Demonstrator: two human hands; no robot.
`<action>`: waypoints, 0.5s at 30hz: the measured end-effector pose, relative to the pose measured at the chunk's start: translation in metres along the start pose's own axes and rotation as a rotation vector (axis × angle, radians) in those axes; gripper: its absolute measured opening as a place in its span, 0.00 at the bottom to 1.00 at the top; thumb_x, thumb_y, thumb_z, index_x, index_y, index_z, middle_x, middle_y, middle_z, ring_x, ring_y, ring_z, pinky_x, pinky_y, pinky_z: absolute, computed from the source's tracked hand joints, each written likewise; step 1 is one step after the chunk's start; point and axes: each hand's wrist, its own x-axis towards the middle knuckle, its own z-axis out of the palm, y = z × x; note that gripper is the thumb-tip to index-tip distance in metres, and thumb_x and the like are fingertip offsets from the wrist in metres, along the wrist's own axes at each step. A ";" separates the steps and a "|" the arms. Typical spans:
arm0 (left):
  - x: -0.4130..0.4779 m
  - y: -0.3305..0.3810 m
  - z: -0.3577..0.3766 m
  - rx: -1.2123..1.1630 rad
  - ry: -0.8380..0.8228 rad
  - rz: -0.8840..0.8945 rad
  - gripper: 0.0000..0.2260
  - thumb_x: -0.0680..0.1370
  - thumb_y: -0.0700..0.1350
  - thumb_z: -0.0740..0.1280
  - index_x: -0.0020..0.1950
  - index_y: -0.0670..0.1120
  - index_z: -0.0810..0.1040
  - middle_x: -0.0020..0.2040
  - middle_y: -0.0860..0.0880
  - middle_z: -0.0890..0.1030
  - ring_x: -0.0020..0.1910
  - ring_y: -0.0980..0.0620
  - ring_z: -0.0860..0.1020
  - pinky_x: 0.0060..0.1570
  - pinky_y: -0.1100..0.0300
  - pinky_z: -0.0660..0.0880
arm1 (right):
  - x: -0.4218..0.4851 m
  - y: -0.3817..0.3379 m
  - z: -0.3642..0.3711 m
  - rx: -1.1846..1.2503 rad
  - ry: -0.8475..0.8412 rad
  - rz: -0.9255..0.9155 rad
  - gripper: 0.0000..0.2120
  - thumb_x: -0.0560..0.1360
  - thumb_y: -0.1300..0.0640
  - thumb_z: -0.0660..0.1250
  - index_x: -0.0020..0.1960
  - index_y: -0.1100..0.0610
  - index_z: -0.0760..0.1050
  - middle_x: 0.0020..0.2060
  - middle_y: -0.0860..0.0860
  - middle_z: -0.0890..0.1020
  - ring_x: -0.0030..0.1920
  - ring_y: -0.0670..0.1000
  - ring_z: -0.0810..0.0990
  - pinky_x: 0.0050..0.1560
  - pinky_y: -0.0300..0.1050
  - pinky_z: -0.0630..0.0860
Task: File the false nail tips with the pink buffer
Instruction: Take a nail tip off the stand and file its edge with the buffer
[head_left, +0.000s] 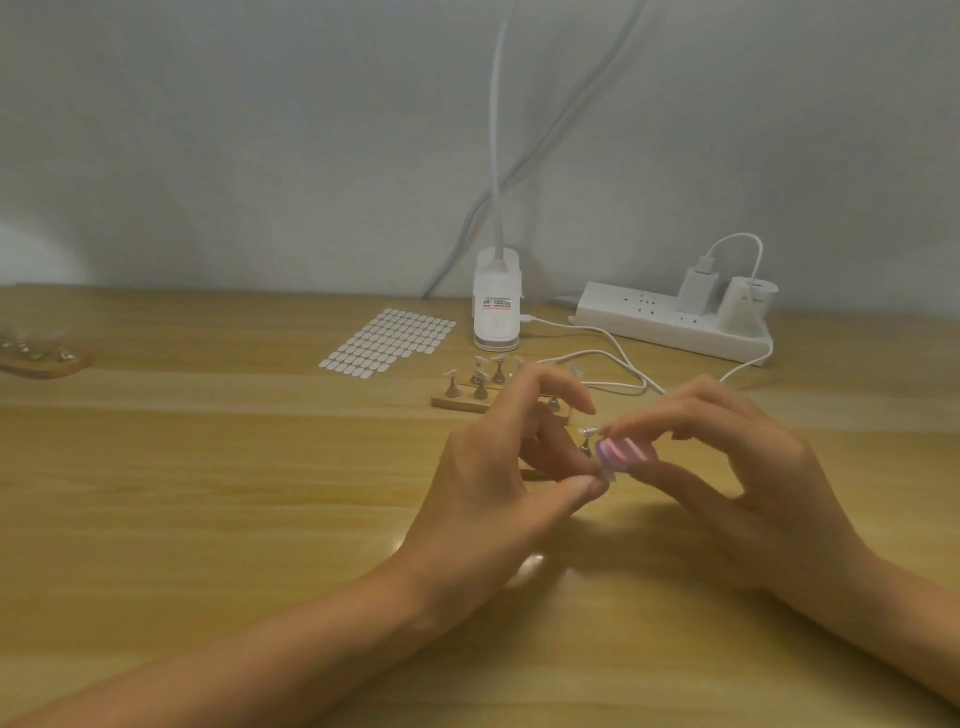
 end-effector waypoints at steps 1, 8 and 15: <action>0.000 0.001 0.000 0.005 -0.001 0.008 0.17 0.73 0.36 0.77 0.55 0.50 0.74 0.35 0.55 0.81 0.37 0.62 0.81 0.36 0.78 0.69 | 0.000 0.000 0.000 -0.004 -0.006 -0.016 0.09 0.77 0.55 0.70 0.57 0.50 0.80 0.47 0.50 0.80 0.49 0.47 0.80 0.50 0.40 0.76; -0.001 0.004 0.001 0.019 0.004 0.025 0.17 0.73 0.41 0.77 0.55 0.50 0.74 0.34 0.55 0.81 0.36 0.62 0.80 0.35 0.77 0.69 | -0.001 -0.002 0.000 0.008 -0.023 -0.055 0.10 0.77 0.58 0.72 0.57 0.51 0.82 0.49 0.49 0.81 0.51 0.48 0.82 0.52 0.43 0.77; -0.002 0.002 0.002 0.046 0.016 0.026 0.18 0.73 0.38 0.77 0.55 0.51 0.73 0.33 0.57 0.81 0.36 0.61 0.81 0.36 0.78 0.69 | 0.000 0.001 0.000 0.028 0.004 -0.021 0.10 0.76 0.58 0.72 0.57 0.51 0.81 0.50 0.50 0.82 0.53 0.48 0.82 0.54 0.42 0.78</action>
